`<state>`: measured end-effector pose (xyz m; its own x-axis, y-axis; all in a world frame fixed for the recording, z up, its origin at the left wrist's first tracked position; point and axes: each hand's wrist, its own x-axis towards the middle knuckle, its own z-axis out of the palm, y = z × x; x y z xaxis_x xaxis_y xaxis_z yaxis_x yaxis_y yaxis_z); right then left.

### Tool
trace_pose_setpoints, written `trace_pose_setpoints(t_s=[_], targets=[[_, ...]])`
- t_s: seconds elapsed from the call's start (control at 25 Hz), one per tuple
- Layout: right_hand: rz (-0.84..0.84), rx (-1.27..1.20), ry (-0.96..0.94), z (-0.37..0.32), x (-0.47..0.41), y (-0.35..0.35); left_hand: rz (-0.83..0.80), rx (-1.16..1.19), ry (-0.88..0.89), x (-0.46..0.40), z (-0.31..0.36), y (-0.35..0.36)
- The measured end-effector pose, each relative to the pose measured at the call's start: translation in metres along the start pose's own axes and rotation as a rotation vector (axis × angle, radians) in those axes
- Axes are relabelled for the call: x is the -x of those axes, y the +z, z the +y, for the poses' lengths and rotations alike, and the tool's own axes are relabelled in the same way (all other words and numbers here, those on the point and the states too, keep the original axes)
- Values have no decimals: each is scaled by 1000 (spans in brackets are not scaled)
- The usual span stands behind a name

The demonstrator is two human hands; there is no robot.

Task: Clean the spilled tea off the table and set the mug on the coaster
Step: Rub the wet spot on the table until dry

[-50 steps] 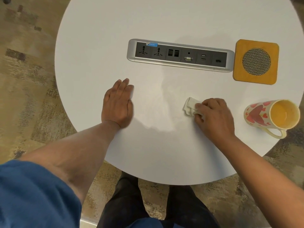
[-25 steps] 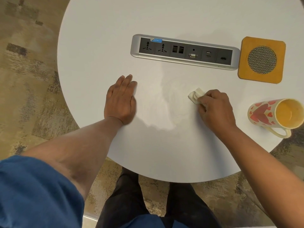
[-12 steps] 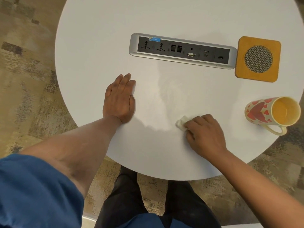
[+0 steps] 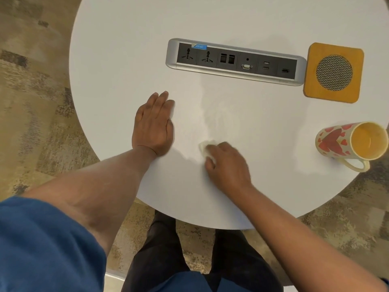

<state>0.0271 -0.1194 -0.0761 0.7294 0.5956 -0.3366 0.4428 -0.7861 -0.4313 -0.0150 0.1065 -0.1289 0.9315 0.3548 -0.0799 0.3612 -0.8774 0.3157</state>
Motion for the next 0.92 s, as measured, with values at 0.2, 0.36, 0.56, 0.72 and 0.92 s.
trace_pose_setpoints(t_s=[0.2,0.36,0.56,0.72,0.92], targets=[[210,188,127,47,-70,-48,-10,3,0,0,-1,-1],[225,73,187,40,-132,-39,-17,-7,-4,-1,-1,-1],[-29,75,-305,7,-70,-13,2,-12,1,-1,0,-1],[-40,46,-300,48,-29,-30,15,-8,4,0,-1,0],[270,9,90,61,-125,-54,9,-5,6,-2,-3,0]])
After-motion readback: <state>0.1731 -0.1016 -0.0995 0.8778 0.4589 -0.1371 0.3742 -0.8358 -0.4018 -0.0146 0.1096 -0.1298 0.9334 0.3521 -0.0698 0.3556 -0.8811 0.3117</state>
